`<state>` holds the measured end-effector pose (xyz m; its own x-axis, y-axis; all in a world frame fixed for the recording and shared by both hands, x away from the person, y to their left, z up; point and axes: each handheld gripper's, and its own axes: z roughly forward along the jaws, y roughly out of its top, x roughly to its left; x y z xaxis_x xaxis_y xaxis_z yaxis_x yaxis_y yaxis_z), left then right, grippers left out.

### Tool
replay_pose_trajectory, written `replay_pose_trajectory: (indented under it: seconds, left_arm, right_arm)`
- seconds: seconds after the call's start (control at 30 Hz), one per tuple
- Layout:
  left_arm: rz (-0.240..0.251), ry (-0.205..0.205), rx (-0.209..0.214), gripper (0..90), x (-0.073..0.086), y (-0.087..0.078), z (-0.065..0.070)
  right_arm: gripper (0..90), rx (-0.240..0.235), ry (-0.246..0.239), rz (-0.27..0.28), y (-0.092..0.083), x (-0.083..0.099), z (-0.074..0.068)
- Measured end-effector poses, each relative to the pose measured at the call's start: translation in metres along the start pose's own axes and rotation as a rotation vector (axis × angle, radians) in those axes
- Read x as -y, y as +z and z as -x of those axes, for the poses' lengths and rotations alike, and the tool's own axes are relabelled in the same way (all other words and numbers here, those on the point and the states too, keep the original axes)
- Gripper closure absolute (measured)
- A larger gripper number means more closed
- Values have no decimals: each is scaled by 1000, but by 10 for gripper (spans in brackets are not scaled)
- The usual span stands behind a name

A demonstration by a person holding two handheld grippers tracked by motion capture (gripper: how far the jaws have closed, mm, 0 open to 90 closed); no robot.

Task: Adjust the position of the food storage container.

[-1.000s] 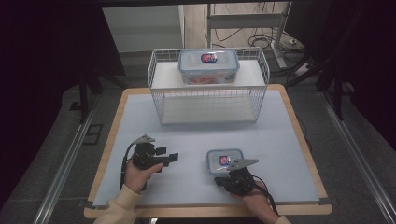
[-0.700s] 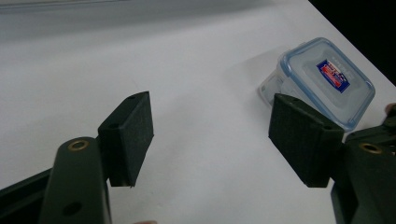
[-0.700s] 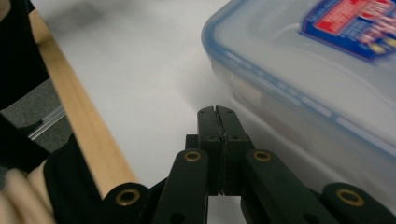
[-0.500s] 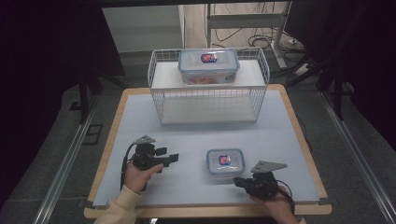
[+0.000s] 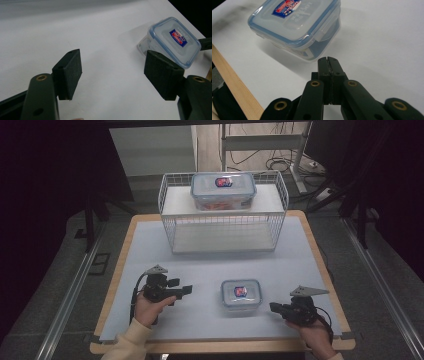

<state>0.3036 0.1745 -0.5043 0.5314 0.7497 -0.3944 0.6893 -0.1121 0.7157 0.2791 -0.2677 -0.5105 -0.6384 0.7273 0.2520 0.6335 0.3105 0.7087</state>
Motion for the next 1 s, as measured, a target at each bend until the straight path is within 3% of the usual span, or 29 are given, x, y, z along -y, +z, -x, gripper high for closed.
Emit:
replay_pose_trajectory:
  seconds: [0.43,0.6,1.0]
  left_arm:
    - [0,-9,13,307,1,0,-1]
    - [-7,-15,14,307,2,1,-1]
    - [-11,-21,5,307,3,2,-5]
  right_arm:
    - [895,-1,-41,-34,24,-11,-10]
    - [895,-2,-25,-32,25,-12,-10]
    - [895,-29,-50,-41,49,-25,-30]
